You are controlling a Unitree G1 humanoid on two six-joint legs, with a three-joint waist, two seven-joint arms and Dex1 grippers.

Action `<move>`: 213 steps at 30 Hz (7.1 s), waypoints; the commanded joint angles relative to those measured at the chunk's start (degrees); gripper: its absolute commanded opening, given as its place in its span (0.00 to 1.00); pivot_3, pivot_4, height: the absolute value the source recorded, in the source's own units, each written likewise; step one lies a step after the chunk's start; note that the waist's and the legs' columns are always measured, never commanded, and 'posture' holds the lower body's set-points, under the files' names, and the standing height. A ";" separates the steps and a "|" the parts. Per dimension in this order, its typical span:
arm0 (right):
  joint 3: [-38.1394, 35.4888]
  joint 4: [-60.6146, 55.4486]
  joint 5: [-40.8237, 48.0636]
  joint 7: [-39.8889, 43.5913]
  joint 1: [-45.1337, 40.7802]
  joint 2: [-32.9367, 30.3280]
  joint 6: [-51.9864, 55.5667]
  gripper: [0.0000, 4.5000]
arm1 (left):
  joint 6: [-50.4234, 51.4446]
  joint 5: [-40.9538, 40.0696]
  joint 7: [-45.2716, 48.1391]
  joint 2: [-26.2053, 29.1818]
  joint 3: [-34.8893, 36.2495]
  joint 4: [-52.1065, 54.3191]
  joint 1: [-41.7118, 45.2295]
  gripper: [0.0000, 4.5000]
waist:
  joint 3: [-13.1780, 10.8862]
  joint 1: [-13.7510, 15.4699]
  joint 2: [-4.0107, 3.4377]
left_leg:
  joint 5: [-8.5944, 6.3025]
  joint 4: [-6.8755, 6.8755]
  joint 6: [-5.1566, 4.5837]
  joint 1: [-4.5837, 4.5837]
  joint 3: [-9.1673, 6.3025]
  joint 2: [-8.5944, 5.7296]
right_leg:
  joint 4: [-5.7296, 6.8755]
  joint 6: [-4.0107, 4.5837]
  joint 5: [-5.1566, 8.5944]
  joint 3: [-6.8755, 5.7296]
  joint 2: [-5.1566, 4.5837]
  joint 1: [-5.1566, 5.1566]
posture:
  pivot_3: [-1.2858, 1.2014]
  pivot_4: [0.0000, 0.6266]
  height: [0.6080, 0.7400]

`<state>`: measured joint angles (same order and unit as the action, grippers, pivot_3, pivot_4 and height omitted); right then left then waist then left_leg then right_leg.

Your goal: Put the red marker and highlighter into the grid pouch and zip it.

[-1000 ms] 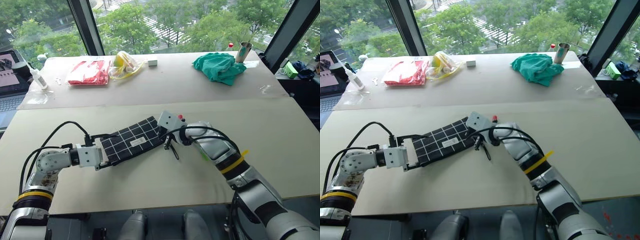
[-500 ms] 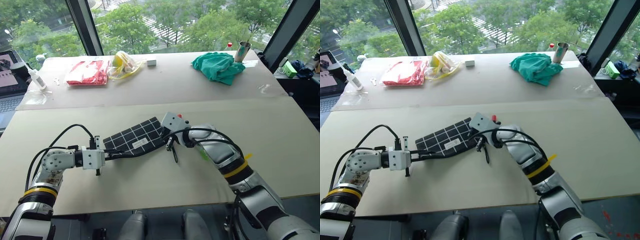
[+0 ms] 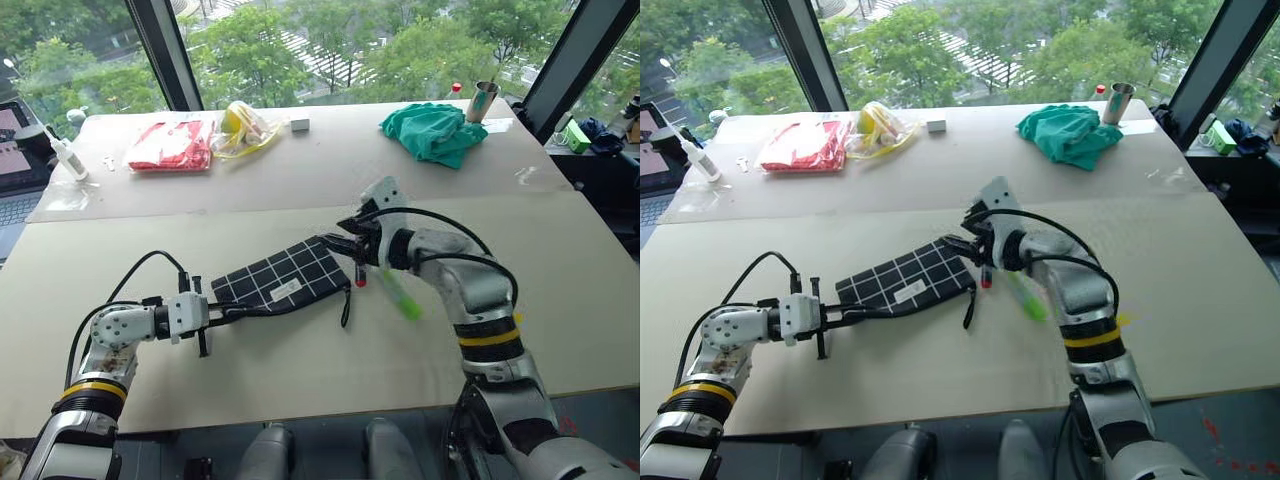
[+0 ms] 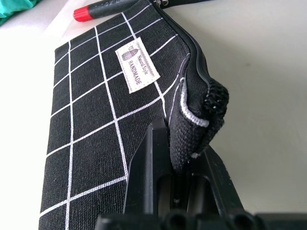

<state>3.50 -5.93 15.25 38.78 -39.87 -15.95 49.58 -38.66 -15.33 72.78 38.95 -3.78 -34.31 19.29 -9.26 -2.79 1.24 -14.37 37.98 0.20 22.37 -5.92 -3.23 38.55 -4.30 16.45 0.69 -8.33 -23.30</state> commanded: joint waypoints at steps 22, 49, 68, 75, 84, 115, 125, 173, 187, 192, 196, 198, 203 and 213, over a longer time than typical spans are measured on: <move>-2.18 -16.72 13.19 -5.53 7.84 -10.28 19.34 0.99 | 20.12 -10.72 -3.60 -3.98 8.05 20.57 -7.86 0.00 | -0.01 0.64 0.01 | -0.03 -0.02 -0.06 -0.04 0.03 -0.05 | -0.22 0.00 0.00 0.08 -0.02 0.07 | 0.52 0.24 1.00; 5.19 -11.44 11.96 -0.29 4.50 -9.43 8.12 0.02 | 20.75 -9.79 -4.30 -5.32 8.22 22.61 -8.66 0.00 | -0.01 0.36 0.01 | -0.03 -0.02 -0.06 -0.04 0.03 -0.03 | -0.23 0.00 0.00 0.07 -0.01 0.06 | 0.52 0.24 1.00; 23.26 -1.70 -2.15 10.80 -4.46 -12.79 -6.34 0.02 | 22.19 -9.96 -5.30 -6.50 8.29 24.33 -8.59 0.00 | -0.01 0.27 0.02 | -0.02 -0.02 -0.03 -0.03 0.05 -0.03 | -0.35 0.00 0.00 0.05 0.00 0.06 | 0.52 0.24 1.00; 25.90 -10.11 2.52 22.11 -3.53 -13.93 -7.03 0.02 | 22.89 -9.71 -5.39 -6.67 8.39 25.15 -9.33 0.00 | -0.01 0.33 0.02 | -0.03 -0.02 -0.04 0.04 0.01 -0.02 | -0.46 0.00 0.00 0.04 -0.01 0.05 | 0.52 0.24 1.00; 29.39 8.61 -10.61 14.93 -9.45 -9.11 -14.18 0.02 | 23.30 -9.66 -5.57 -7.04 8.26 25.42 -8.85 0.00 | -0.01 0.04 0.02 | 0.00 -0.01 0.01 0.00 0.02 -0.03 | -0.37 0.01 -0.01 0.05 -0.01 0.03 | 0.52 0.24 1.00; 24.15 13.35 -14.68 17.46 -13.65 -3.10 -13.98 0.02 | 25.13 -9.84 -5.46 -5.28 8.98 27.21 -10.29 0.00 | -0.02 0.09 0.01 | 0.03 -0.05 0.07 0.08 0.01 -0.03 | -0.39 0.01 -0.01 0.05 -0.02 -0.06 | 0.52 0.24 1.00; 21.37 16.55 -15.02 19.94 -15.58 -9.57 -16.75 0.02 | 25.52 -9.81 -4.42 -4.90 8.64 26.51 -9.52 0.00 | -0.02 0.30 0.01 | 0.04 -0.05 0.09 0.09 0.00 -0.06 | -0.42 0.02 -0.02 0.03 -0.05 -0.07 | 0.52 0.24 1.00; 2.84 -10.91 13.04 4.30 0.70 -9.39 21.33 0.67 | 25.73 -9.13 -3.98 -4.79 9.23 26.21 -9.49 0.00 | -0.01 0.19 0.01 | 0.01 -0.07 0.03 0.17 0.05 -0.01 | -0.32 0.02 -0.02 0.06 -0.02 -0.17 | 0.52 0.24 1.00; 1.69 -13.05 14.93 -3.32 2.66 -3.30 22.64 0.36 | 25.35 -9.10 -4.18 -4.78 9.37 26.07 -9.45 0.00 | -0.01 0.32 0.01 | 0.01 -0.06 0.04 0.17 0.02 -0.05 | -0.32 0.02 -0.02 0.06 -0.04 -0.15 | 0.52 0.24 1.00; 2.65 -13.06 14.47 -3.45 2.19 -3.16 21.23 0.02 | 25.40 -9.05 -4.45 -4.93 9.31 26.28 -9.53 0.00 | -0.01 0.28 0.01 | 0.01 -0.06 0.03 0.17 0.02 -0.05 | -0.32 0.03 -0.02 0.06 -0.04 -0.15 | 0.52 0.24 1.00; 3.01 -13.51 14.82 -3.29 2.38 -2.90 20.58 0.02 | 25.46 -9.01 -4.57 -4.99 9.22 26.30 -9.48 0.00 | -0.01 0.27 0.01 | 0.02 -0.06 0.04 0.17 0.02 -0.05 | -0.32 0.02 -0.02 0.06 -0.04 -0.15 | 0.52 0.24 1.00; 3.31 -13.86 14.90 -3.15 2.41 -3.09 20.42 0.02 | 25.39 -8.96 -4.60 -4.97 9.23 26.25 -9.47 0.00 | -0.01 0.27 0.01 | 0.02 -0.06 0.04 0.17 0.02 -0.04 | -0.32 0.03 -0.02 0.06 -0.04 -0.15 | 0.52 0.24 1.00; 5.54 -17.26 16.27 -2.70 0.00 -3.47 23.30 0.02 | 25.17 -8.79 -4.62 -4.92 9.21 25.89 -9.43 0.00 | -0.01 0.26 0.01 | 0.01 -0.06 0.04 0.17 0.02 -0.05 | -0.32 0.02 -0.02 0.06 -0.04 -0.16 | 0.52 0.24 1.00; 3.41 -13.34 21.02 -6.73 -2.97 7.45 31.12 0.02 | 25.10 -8.44 -4.42 -5.57 8.80 25.94 -9.17 0.00 | -0.01 0.20 0.01 | 0.02 -0.06 0.04 0.15 -0.01 -0.04 | -0.10 0.03 -0.02 0.07 -0.02 -0.23 | 0.52 0.24 1.00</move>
<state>7.83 -19.08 34.84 32.15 -42.08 -8.61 79.71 -12.39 -23.26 68.48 33.48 4.46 -9.68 9.43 -9.27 -2.58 1.25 -14.35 37.92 0.25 22.52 -5.93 -3.28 38.45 -4.27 16.43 0.76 -8.37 -23.52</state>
